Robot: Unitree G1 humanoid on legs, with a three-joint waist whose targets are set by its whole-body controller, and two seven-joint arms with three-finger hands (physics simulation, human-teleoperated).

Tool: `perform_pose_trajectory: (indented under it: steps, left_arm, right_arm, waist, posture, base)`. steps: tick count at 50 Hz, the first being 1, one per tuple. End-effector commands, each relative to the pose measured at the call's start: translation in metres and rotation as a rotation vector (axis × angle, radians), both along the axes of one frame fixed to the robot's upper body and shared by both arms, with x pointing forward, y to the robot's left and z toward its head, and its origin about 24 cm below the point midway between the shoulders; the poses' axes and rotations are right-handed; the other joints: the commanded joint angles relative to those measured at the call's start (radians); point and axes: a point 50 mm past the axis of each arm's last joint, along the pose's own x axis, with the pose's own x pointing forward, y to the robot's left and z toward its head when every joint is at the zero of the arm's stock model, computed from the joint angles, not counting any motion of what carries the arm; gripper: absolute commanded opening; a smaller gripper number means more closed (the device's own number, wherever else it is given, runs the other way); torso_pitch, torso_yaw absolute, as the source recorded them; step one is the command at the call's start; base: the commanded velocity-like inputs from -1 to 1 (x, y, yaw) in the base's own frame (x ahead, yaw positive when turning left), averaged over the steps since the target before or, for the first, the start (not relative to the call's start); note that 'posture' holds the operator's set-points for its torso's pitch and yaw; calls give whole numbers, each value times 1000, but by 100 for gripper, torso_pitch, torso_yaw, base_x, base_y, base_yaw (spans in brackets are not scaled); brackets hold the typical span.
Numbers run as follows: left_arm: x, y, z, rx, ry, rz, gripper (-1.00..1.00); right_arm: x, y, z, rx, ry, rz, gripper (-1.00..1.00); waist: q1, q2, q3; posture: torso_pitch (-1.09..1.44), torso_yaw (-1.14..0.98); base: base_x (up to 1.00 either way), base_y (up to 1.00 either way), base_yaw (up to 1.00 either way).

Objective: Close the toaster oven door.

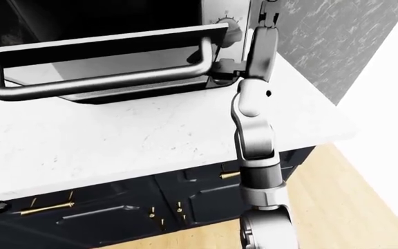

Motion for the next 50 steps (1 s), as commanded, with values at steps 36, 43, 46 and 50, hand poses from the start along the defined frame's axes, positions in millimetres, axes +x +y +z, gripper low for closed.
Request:
perform_pose_trajectory:
  steps: [36,43,46,50]
  left_arm:
    - [-7,-42,-14,82,22,-193,100]
    - [3,-46,-17,97,29,-211,100]
    - [5,-47,-18,101,29,-215,100]
    - [8,-51,-18,107,27,-228,100]
  right_arm:
    - [-8,7,23,-5,-101,31,100]
    - [-8,9,23,-3,-99,35,100]
    - [-8,9,23,-3,-99,36,100]
    - [-9,9,24,-3,-101,38,100]
  waist:
    - [19,-21,-24]
    - [21,-25,-27]
    - [21,-26,-27]
    - [21,-28,-28]
  posture:
    - [0,0]
    - [0,0]
    - [0,0]
    - [0,0]
  base:
    - [0,0,0]
    - [0,0,0]
    - [0,0,0]
    - [0,0,0]
